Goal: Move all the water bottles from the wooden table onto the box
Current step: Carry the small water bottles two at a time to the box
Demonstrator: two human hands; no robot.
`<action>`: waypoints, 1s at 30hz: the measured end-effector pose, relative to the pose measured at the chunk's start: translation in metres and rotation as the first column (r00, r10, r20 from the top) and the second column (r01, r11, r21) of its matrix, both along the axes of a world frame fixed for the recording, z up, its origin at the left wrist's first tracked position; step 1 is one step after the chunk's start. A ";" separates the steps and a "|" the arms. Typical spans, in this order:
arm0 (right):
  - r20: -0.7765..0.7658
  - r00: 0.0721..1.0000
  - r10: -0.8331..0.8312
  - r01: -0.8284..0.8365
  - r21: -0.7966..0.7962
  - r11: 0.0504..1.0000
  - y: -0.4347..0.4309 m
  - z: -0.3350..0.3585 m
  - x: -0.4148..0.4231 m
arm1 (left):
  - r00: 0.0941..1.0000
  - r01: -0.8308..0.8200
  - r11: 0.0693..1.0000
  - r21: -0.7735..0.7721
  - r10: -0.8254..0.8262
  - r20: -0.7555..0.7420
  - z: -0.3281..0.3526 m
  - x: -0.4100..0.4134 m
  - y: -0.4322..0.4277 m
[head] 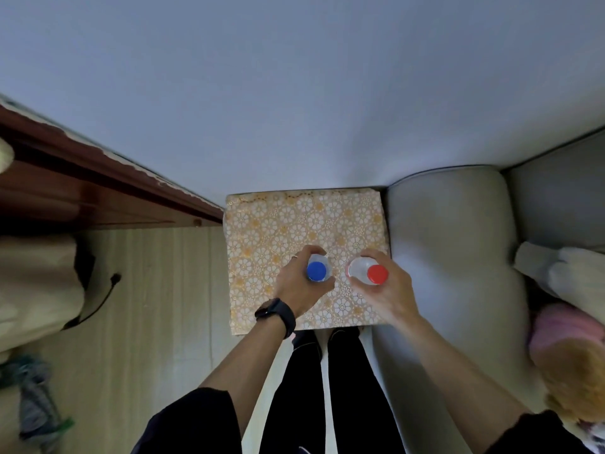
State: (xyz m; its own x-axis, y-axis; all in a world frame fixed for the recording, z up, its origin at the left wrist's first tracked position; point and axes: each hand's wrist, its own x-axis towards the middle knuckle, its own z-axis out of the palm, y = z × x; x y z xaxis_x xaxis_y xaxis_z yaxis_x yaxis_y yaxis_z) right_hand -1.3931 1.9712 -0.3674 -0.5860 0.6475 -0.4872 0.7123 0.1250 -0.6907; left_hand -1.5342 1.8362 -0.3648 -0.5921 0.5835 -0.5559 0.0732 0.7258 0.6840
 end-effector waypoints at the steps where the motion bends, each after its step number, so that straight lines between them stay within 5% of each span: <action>1: 0.002 1.000 0.029 -0.029 0.005 1.000 -0.001 -0.002 0.000 | 1.000 0.013 1.000 -0.004 -0.013 -0.006 -0.002 0.001 0.001; 13: 0.147 0.986 -0.079 0.078 0.011 0.997 -0.022 -0.001 0.009 | 0.998 0.017 0.999 -0.046 -0.015 0.060 -0.012 0.004 -0.021; 19: 0.081 0.988 -0.133 0.137 -0.052 0.989 -0.001 0.001 -0.001 | 0.999 -0.044 0.999 -0.010 0.045 0.032 -0.011 -0.001 0.002; 30: -0.014 0.991 -0.131 0.132 0.062 0.989 0.094 -0.002 -0.071 | 0.991 -0.134 0.987 0.088 0.134 -0.001 -0.007 -0.048 0.130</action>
State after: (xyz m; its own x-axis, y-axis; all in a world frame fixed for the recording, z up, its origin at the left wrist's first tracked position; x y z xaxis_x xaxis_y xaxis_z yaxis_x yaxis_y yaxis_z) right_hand -1.4640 2.0654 -0.3693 -0.4984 0.7485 -0.4374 0.7184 0.0743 -0.6916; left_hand -1.5822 1.9661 -0.3721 -0.6719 0.5450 -0.5015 -0.0155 0.6667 0.7452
